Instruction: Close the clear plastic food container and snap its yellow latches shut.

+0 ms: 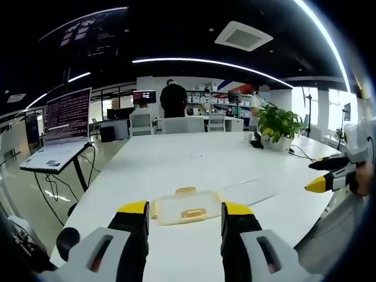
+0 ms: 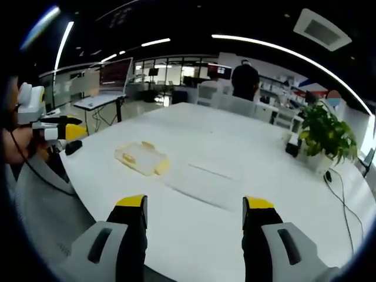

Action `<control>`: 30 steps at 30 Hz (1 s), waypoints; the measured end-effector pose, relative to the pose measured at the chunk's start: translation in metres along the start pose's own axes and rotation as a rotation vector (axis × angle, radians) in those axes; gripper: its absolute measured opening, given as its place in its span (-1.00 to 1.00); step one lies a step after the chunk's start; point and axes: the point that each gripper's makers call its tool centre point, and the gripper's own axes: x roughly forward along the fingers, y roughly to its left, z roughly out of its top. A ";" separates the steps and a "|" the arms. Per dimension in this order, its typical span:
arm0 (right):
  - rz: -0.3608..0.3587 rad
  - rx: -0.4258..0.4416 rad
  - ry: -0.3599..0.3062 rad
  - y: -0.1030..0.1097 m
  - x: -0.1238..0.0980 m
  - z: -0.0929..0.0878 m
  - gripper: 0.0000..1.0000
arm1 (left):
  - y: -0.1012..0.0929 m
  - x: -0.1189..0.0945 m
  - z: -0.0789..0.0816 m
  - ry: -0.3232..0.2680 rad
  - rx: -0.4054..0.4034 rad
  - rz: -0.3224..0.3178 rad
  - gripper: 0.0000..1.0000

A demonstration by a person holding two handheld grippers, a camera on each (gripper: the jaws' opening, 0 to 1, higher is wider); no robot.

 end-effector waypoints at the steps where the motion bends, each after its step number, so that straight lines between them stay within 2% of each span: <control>1: 0.003 -0.002 0.004 0.001 0.000 0.000 0.26 | 0.001 0.000 0.001 -0.006 -0.002 0.003 -0.12; 12: 0.005 -0.013 0.028 0.001 0.001 -0.002 0.26 | -0.001 -0.001 0.004 -0.021 -0.002 -0.014 -0.10; 20: -0.001 -0.027 0.044 -0.008 0.001 -0.004 0.22 | -0.011 0.001 0.001 0.008 0.006 -0.070 -0.10; 30: 0.021 -0.014 0.019 -0.009 0.010 0.009 0.21 | -0.018 0.004 -0.001 0.040 0.019 -0.111 -0.11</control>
